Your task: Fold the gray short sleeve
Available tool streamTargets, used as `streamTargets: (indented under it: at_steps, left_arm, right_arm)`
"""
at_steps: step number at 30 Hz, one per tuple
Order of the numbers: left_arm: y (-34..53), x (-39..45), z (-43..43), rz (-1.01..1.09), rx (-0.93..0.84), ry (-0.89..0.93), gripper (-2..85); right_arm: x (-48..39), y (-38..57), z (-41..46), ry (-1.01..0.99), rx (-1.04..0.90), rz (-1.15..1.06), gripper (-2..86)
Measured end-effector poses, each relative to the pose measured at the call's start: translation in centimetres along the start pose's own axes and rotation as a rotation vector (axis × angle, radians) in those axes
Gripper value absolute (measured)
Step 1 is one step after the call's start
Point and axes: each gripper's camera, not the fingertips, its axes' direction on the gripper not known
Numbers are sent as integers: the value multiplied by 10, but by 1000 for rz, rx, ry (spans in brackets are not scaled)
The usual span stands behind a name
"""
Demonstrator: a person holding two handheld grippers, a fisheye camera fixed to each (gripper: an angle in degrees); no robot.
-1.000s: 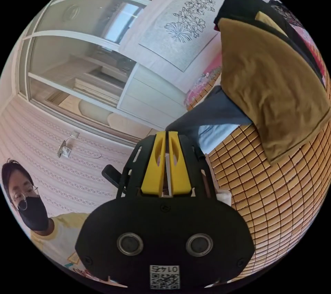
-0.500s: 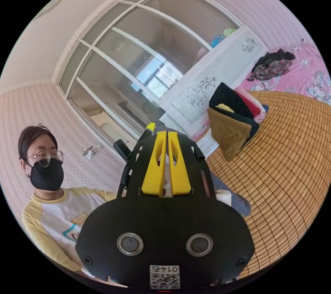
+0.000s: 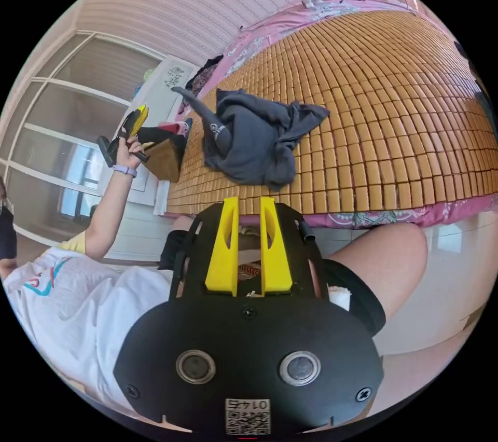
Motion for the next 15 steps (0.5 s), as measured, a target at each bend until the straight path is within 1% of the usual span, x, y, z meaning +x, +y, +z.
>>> streamTargets:
  at_steps: [2,4,6,11,12,14,15]
  left_arm:
    - [35,-3,21,-38,-68,15,62]
    - [65,-1,43,-69,-146,35,60]
    - [91,14,80,-33,-308,32,62]
    - [101,40,145,3,-489,-10,73]
    - [100,44,161,10,-529,-47,76]
    - [97,48,178,19,-558,-87,68]
    - [93,50,185,23,-570,-107,52]
  right_arm:
    - [-2,-8,1,103,-9,-42,74]
    - [-3,-27,5,157,-16,-59,80]
    - [-3,-53,9,201,-1,-71,90]
    - [17,-125,14,399,99,27,113]
    - [18,-130,17,406,83,23,109]
    - [21,-143,33,485,-60,2,79]
    - [21,-144,37,515,-100,-5,67]
